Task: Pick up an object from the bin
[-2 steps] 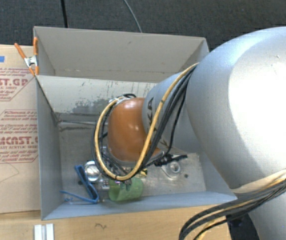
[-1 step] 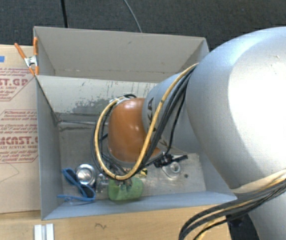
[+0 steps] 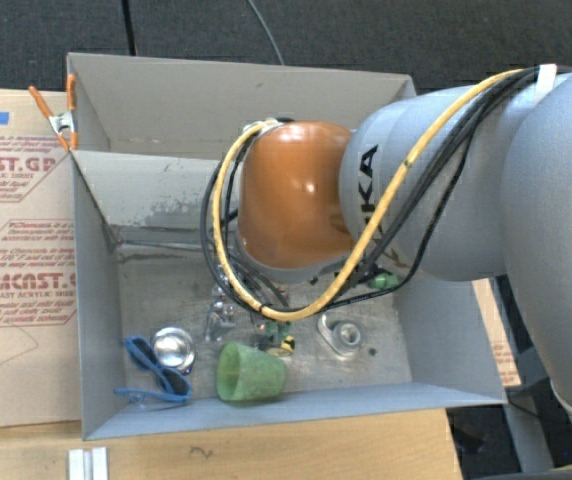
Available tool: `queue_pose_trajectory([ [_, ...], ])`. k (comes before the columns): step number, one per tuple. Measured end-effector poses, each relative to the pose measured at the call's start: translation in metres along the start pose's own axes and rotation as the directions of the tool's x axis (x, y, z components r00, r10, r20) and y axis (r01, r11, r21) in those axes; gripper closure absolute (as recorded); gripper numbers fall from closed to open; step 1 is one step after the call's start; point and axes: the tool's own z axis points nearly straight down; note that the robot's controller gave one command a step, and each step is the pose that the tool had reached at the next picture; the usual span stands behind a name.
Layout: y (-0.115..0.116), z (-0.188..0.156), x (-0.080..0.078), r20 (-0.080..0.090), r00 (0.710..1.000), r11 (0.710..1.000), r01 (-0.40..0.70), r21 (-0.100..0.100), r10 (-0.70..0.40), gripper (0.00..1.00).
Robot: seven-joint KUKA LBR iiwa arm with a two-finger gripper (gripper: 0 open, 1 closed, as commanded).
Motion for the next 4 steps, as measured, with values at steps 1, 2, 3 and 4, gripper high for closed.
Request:
queue_pose_trajectory([
  [1, -0.001, 0.005, 0.002, -0.007, 1.000, 1.000, 0.000, 0.003, 0.000, 0.00],
  [2, 0.062, 0.115, -0.006, -0.012, 0.964, 0.964, 0.265, 0.001, -0.265, 0.00],
  [3, 0.059, 0.111, -0.007, -0.014, 0.965, 0.965, 0.261, 0.004, -0.261, 1.00],
  [4, 0.059, -0.025, -0.026, 0.002, 0.966, 0.966, 0.258, 0.000, -0.258, 1.00],
])
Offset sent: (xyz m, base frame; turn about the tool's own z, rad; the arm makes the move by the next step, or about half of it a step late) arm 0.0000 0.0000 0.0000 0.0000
